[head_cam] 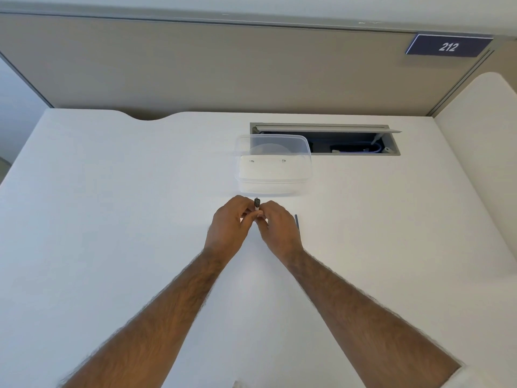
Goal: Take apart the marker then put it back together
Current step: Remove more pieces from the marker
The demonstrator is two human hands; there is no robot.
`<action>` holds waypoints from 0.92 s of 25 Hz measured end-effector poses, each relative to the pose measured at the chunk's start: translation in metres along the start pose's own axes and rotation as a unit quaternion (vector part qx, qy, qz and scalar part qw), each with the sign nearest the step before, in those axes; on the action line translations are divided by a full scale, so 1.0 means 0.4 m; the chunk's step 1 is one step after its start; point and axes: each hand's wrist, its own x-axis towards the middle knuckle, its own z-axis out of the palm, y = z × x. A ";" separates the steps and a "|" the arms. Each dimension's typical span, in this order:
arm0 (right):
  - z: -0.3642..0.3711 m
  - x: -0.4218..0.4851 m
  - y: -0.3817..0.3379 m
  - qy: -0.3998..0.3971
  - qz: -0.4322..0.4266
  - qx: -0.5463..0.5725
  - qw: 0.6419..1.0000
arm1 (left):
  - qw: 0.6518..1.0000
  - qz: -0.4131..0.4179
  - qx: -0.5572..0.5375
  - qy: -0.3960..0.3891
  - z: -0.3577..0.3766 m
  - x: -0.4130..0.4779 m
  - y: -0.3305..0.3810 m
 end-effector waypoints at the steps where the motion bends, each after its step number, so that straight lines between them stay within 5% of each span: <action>1: 0.001 0.001 0.002 -0.021 0.005 -0.006 1.000 | 1.000 -0.009 0.013 -0.018 0.000 0.000 -0.005; 9: 0.005 -0.005 0.017 -0.092 0.032 0.004 0.995 | 0.997 -0.041 0.028 -0.067 0.001 -0.001 -0.010; 17: -0.006 -0.004 0.014 -0.065 0.032 0.029 0.997 | 0.999 -0.034 -0.004 -0.010 0.000 -0.003 -0.005; 23: 0.002 -0.026 0.021 -0.073 0.105 0.033 0.991 | 0.989 -0.074 -0.124 0.042 -0.012 0.006 0.001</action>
